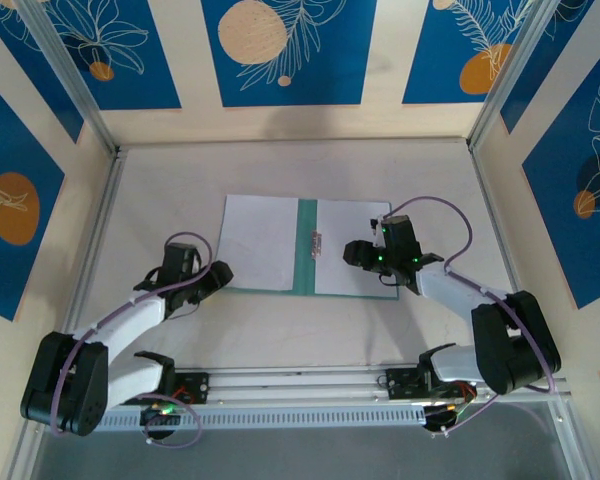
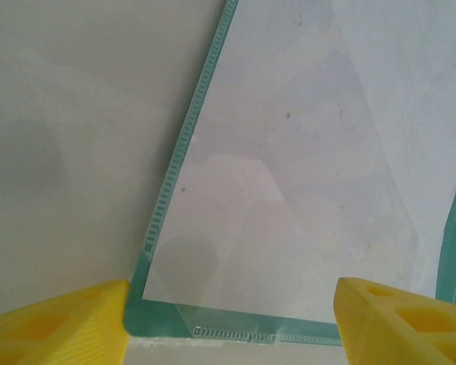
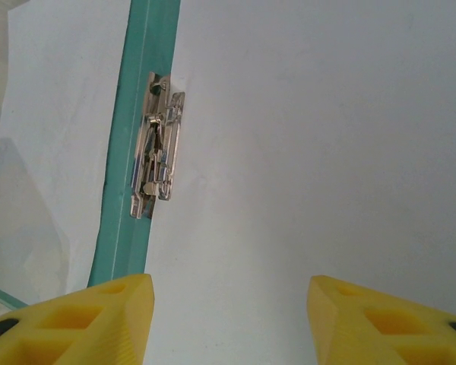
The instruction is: Put the files into the folder
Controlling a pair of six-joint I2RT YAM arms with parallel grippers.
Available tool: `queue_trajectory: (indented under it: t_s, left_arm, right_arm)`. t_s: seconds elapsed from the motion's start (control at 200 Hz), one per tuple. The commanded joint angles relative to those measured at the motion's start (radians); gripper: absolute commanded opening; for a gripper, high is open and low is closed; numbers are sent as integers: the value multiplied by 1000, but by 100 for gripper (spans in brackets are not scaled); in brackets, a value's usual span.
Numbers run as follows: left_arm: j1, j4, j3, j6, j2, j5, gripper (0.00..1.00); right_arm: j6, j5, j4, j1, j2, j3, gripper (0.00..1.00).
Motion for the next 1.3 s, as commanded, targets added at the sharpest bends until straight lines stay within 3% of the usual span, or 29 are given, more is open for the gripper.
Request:
queue_trajectory:
  t_s: [0.0,0.125,0.35,0.705,1.295]
  left_arm:
    - [29,43,-20,-11,12,38,69]
    - [57,82,-38,-11,12,63,68]
    - [89,276,-95,-51,19,203,67]
    - [101,285,-99,-63,40,218,65]
    - [112,271,-98,-54,-28,214,11]
  right_arm:
    - [-21,4,-18,7,9,27,56]
    - [-23,4,-18,11,16,31,56]
    - [-27,10,-30,16,29,42,56]
    - [-30,13,-42,19,47,57,56]
    - [-36,29,-53,32,49,66,56]
